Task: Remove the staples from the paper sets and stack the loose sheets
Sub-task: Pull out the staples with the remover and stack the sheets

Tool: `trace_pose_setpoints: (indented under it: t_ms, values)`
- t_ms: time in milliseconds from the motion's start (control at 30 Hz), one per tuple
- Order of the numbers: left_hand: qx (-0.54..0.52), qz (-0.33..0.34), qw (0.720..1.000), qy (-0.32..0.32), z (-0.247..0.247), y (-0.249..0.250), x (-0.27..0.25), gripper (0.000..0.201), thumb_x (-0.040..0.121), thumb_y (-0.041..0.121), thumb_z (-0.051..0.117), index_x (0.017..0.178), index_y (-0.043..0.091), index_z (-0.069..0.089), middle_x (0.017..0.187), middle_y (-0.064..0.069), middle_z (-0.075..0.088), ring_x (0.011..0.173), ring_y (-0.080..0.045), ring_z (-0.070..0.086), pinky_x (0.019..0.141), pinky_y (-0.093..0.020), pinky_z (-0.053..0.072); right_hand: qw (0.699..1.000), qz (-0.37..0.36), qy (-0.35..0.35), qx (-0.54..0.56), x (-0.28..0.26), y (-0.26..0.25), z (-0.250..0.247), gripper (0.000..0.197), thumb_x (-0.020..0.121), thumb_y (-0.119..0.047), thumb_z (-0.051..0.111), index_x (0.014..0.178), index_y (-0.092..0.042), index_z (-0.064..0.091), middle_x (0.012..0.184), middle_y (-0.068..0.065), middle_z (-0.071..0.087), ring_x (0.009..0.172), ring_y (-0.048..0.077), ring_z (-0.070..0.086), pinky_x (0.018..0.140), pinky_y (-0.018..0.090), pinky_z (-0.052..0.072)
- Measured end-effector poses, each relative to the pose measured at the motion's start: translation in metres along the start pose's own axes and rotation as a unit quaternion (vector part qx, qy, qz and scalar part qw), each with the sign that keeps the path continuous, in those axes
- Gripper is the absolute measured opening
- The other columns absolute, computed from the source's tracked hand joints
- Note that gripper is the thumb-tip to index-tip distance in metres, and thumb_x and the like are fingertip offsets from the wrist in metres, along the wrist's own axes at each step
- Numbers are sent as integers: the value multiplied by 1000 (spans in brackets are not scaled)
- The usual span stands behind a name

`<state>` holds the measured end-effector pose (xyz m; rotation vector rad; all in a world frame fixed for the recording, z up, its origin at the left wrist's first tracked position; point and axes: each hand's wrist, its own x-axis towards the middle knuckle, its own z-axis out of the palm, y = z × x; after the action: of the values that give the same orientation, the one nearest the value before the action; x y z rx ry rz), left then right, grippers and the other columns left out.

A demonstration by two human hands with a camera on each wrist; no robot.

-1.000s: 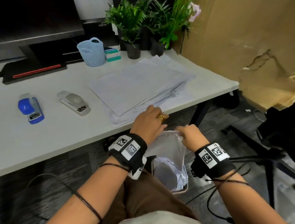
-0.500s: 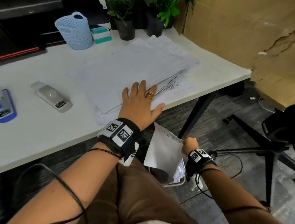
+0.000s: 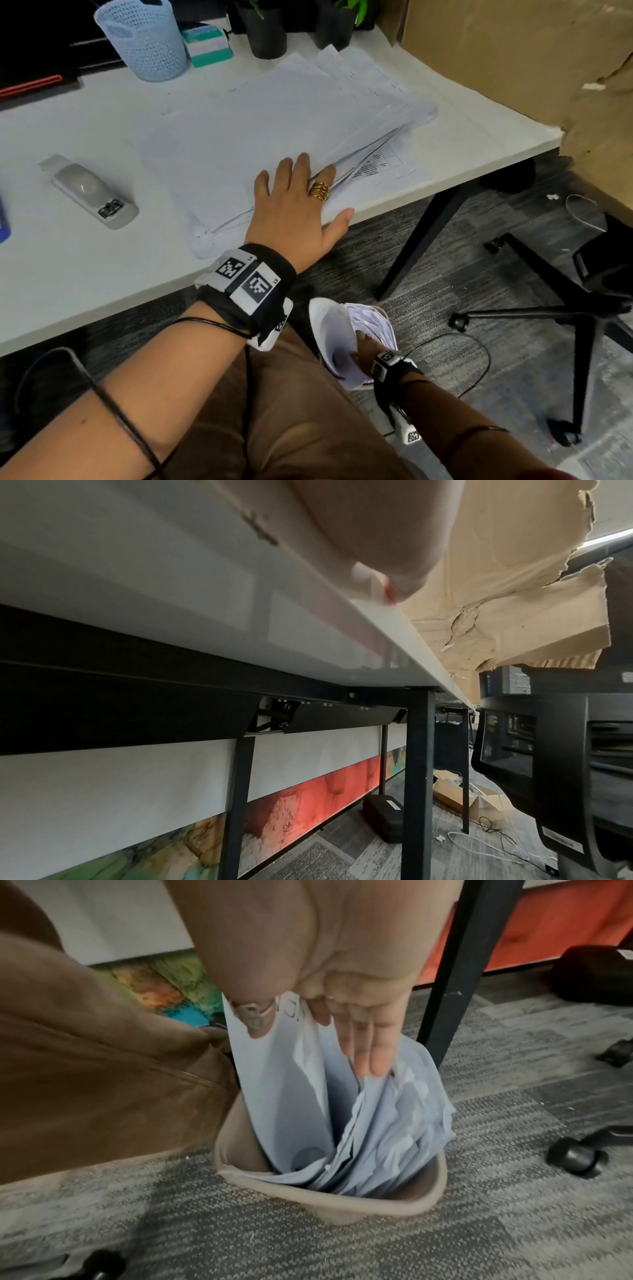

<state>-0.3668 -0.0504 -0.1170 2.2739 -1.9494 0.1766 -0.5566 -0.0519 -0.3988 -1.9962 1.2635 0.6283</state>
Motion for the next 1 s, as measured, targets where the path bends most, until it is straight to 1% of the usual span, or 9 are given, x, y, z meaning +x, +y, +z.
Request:
trace_pose_setpoints:
  t_ms: [200,300,400,500,600,733,800,867,1000]
  values:
    - [5,5,1000,0,0,1,0,73,87,61,12,143,20,33,146,-15,33,132,-35,30,106,-54,23,996,30,66,-55,24,13,14,77,92,-41,47,150,-18,2,157,10,10,141,31,20,109,43,29]
    - [15,11,1000,15,1,-1,1,70,89,60,16,142,19,36,143,-16,36,130,-36,33,104,-54,27,995,37,36,-83,28,18,18,79,92,-50,43,149,-33,-8,158,0,-14,144,36,-2,106,62,22]
    - [16,15,999,32,5,0,1,67,90,58,21,140,17,39,141,-18,39,127,-37,36,101,-54,28,993,21,7,-120,34,30,34,77,90,-62,37,149,-36,-5,157,1,-19,140,46,-10,102,68,21]
    - [20,13,999,39,6,-1,0,67,89,57,23,139,16,41,139,-19,41,126,-38,38,100,-54,29,986,-13,92,-140,45,37,40,81,82,-77,24,149,-33,12,158,4,-3,135,58,8,92,76,28]
    - [27,11,999,19,4,0,0,67,89,57,22,139,16,41,140,-19,40,126,-38,38,100,-54,29,991,11,30,-130,49,34,28,95,66,-81,16,149,-37,5,158,5,-4,139,47,10,108,55,24]
    - [37,-8,999,-19,0,2,0,72,88,61,15,142,18,34,147,-17,30,130,-34,32,103,-53,27,983,3,172,-66,33,11,-8,57,90,-53,40,136,-20,42,144,12,38,129,32,39,102,38,36]
    - [42,-15,999,-28,-3,2,-2,74,87,62,11,144,18,30,152,-17,19,131,-32,28,104,-51,25,957,-18,288,36,10,-9,-34,41,92,-43,40,114,-16,61,116,12,61,105,33,59,81,36,46]
    - [46,-12,998,-33,-5,2,-3,71,88,62,9,145,22,25,153,-17,15,129,-32,27,103,-49,24,895,-51,418,146,-19,-33,-65,39,87,-41,41,93,-12,66,90,11,67,81,34,65,63,34,47]
    - [23,-9,1000,-15,-9,2,-8,59,91,57,17,139,25,28,146,-14,33,118,-31,37,96,-46,18,777,-119,564,253,-77,-79,-135,30,88,-43,49,84,-14,56,74,-5,57,63,8,55,59,21,35]
